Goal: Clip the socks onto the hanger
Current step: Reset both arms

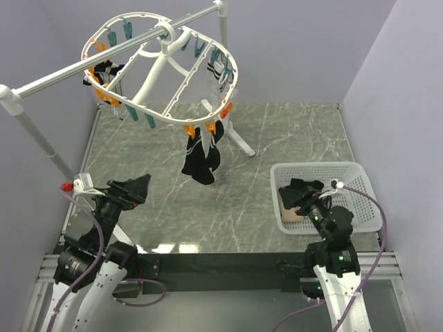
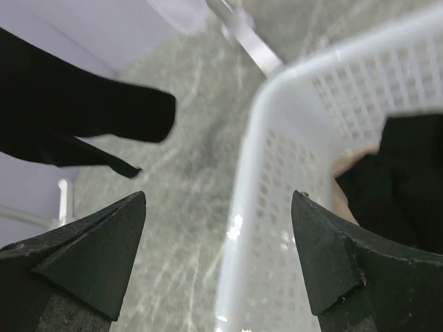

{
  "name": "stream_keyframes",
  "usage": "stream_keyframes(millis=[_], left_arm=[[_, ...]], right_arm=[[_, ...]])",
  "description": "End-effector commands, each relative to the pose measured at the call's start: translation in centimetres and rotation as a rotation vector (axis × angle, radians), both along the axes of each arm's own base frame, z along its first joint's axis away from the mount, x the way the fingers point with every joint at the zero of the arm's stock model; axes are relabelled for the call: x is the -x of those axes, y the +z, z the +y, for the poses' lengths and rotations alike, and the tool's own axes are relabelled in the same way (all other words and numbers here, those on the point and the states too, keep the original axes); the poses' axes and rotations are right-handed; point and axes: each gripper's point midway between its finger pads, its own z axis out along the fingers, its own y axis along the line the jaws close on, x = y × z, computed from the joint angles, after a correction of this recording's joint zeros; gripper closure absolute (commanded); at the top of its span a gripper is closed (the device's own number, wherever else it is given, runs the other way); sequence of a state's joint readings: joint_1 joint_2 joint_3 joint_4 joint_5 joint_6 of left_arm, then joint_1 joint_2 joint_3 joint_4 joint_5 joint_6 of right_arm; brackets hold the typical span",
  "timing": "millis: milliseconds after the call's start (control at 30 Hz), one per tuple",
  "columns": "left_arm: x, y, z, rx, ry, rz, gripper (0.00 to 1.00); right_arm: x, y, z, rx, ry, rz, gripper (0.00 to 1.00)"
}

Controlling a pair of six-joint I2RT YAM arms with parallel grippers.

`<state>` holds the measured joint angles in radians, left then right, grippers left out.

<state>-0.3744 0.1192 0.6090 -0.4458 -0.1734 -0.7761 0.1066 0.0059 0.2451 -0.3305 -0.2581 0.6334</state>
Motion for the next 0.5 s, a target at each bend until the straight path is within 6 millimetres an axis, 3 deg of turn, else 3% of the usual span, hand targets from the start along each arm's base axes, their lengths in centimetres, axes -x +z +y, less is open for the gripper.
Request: stream_keyframes(millis=[0, 233, 467], left_arm=[[0.8, -0.7, 0.2, 0.016, -0.004, -0.009, 0.01], [3.0, 1.5, 1.2, 0.068, 0.003, -0.144, 0.01], [2.8, 1.4, 1.0, 0.084, -0.003, -0.156, 0.01]], right_arm=[[2.4, 4.2, 0.3, -0.063, 0.03, -0.244, 0.09], [1.5, 1.0, 1.1, -0.057, 0.067, -0.176, 0.05], [2.1, 2.5, 0.6, -0.025, 0.053, -0.223, 0.05]])
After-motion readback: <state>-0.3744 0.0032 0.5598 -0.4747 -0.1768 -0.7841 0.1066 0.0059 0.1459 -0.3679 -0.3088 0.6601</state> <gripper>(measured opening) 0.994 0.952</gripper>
